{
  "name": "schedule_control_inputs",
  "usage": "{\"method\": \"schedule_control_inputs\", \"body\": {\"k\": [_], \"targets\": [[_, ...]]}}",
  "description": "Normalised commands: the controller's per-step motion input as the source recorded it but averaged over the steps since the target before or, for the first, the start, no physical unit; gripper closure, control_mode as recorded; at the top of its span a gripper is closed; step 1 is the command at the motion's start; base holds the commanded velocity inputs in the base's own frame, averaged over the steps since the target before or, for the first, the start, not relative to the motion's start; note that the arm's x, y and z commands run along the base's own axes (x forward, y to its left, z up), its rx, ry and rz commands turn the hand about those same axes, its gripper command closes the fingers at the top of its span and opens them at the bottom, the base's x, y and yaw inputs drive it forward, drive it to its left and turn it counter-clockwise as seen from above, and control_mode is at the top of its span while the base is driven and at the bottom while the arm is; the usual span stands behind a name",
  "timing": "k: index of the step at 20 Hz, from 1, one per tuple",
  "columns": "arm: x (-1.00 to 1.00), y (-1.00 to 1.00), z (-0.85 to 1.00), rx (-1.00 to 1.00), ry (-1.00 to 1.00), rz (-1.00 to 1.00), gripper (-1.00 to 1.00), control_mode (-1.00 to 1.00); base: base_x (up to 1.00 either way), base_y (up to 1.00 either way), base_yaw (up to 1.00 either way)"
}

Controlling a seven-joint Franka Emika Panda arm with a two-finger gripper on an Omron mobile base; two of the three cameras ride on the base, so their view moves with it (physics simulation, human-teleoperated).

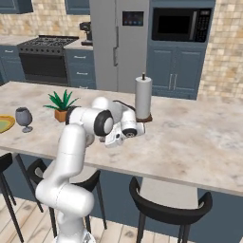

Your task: Retrieve the wine glasses from the counter and place one next to each plate.

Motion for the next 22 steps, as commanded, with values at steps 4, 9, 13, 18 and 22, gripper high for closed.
{"method": "schedule_control_inputs", "body": {"k": [4, 9, 13, 18, 22], "targets": [[0.00, -0.35, -0.19, 0.00, 0.00, 0.00, -1.00, -1.00, 0.00, 0.00, 0.00], [-0.01, -0.45, -0.05, 0.00, 0.00, 0.00, -1.00, -1.00, 0.00, 0.00, 0.00], [-0.01, -0.35, 0.05, 0.01, 0.00, 0.00, -1.00, -1.00, 0.00, 0.00, 0.00], [0.00, 0.14, 0.00, 0.00, 0.00, -0.18, -1.00, -1.00, 0.00, 0.00, 0.00], [-0.06, -0.20, 0.16, 0.01, 0.00, -0.20, -1.00, -1.00, 0.00, 0.00, 0.00]]}}
